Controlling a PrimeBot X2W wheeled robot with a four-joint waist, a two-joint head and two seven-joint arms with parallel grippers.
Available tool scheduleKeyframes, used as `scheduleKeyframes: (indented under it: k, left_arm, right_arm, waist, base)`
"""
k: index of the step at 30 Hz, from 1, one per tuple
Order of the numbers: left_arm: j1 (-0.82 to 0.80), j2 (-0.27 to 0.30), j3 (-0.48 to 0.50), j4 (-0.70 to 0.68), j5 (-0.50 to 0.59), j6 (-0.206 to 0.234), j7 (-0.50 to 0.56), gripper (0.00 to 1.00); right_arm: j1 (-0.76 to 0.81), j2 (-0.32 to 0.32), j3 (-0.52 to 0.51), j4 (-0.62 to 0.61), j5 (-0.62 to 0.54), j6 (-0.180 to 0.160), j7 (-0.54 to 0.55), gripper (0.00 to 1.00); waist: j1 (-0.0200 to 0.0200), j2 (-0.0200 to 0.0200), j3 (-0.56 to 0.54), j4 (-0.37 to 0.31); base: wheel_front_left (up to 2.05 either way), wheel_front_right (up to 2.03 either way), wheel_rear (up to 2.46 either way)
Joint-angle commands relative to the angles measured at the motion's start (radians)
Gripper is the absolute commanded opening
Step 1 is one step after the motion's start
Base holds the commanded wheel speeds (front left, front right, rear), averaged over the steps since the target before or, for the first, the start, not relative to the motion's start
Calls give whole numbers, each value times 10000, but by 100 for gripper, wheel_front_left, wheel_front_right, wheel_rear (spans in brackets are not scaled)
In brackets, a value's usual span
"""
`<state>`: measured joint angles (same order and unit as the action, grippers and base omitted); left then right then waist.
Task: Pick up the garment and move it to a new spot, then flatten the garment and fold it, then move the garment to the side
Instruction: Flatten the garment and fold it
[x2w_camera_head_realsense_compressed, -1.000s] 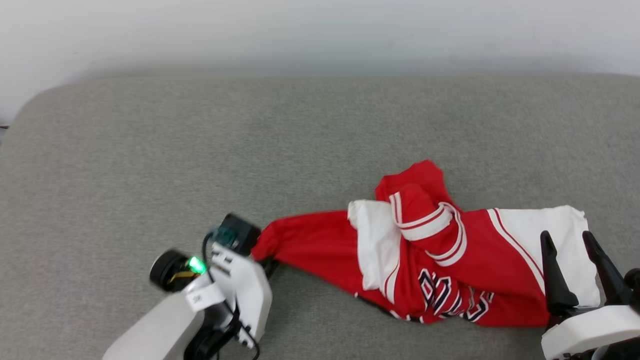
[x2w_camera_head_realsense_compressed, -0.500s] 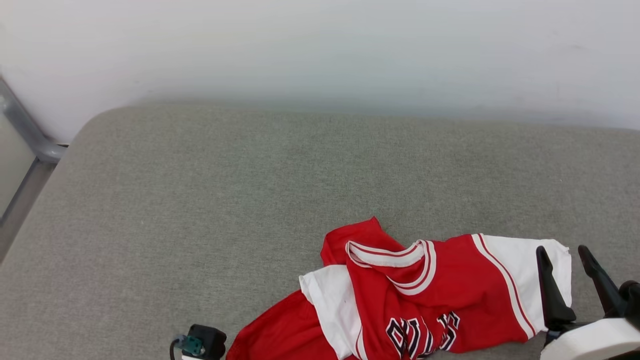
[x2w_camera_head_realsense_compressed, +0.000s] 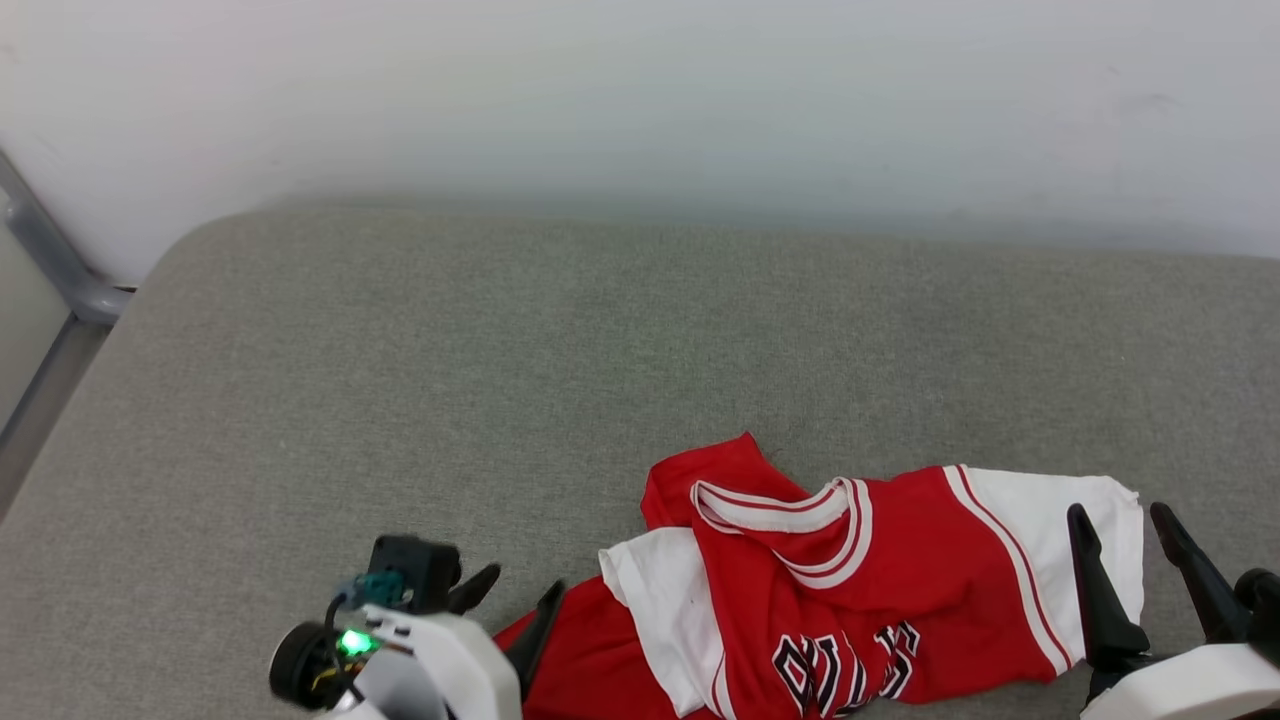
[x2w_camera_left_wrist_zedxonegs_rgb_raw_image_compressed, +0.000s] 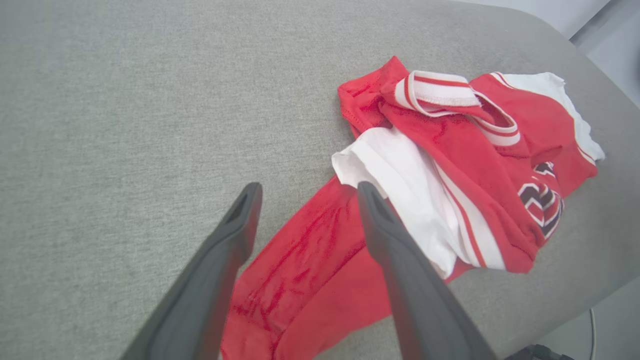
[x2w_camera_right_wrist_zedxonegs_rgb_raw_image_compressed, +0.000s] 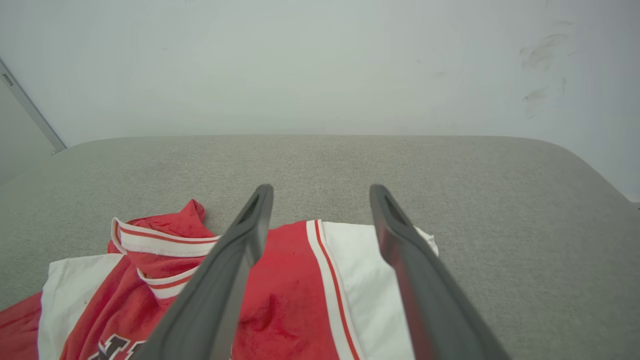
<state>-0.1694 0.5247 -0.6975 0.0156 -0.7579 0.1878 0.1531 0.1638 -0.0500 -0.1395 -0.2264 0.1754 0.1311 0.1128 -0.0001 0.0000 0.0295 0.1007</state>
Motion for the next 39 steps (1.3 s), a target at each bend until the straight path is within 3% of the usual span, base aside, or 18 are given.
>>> scheduleKeyframes:
  k: [1, 9, 16, 17, 18, 19, 27, 39]
  left_arm:
    - [-262, -114, 20, -55, 67, -78, -47, 100]
    - [-1591, -818, -716, 504, -103, -983, 1015, 100]
    - [-1882, -818, -1291, 1172, -243, -1400, 2044, 100]
    - [-1858, -817, -1344, 1177, -309, -1485, 2127, 84]
    - [-1858, -826, -1352, 1144, -350, -1542, 2137, 35]
    - [-1893, -809, -1367, 1107, -321, -1592, 2085, 0]
    - [-2193, -485, -830, 730, 150, -1238, 1162, 0]
    - [-2343, 941, 1057, 902, 68, -41, 286, 0]
  right_arm:
    - [-113, -6, 2, -60, 2, -7, 0, 100]
    - [-514, -6, 82, -95, -89, -7, -13, 100]
    - [-754, -6, 43, 143, 84, -7, -148, 100]
    - [-758, -6, 41, 189, 102, -7, -192, 100]
    - [-773, -6, 32, 231, 116, -7, -216, 100]
    - [-780, -6, 15, 277, 156, -7, -255, 100]
    - [-878, -6, -100, 487, 96, -7, -321, 100]
    - [-987, -6, -74, 546, 189, -7, -227, 100]
  waist:
    - [1, 0, 148, -50]
    - [1, 0, 848, -304]
    - [1, 0, 1277, -630]
    - [1, 0, 1311, -648]
    - [1, 0, 1357, -662]
    - [1, 0, 1387, -670]
    - [1, 0, 1348, -523]
    - [1, 0, 1389, -322]
  base:
    - [0, 0, 0]
    - [0, 0, 0]
    - [0, 0, 0]
    - [0, 0, 0]
    - [0, 0, 0]
    - [0, 0, 0]
    - [0, 0, 0]
    - [0, 0, 0]
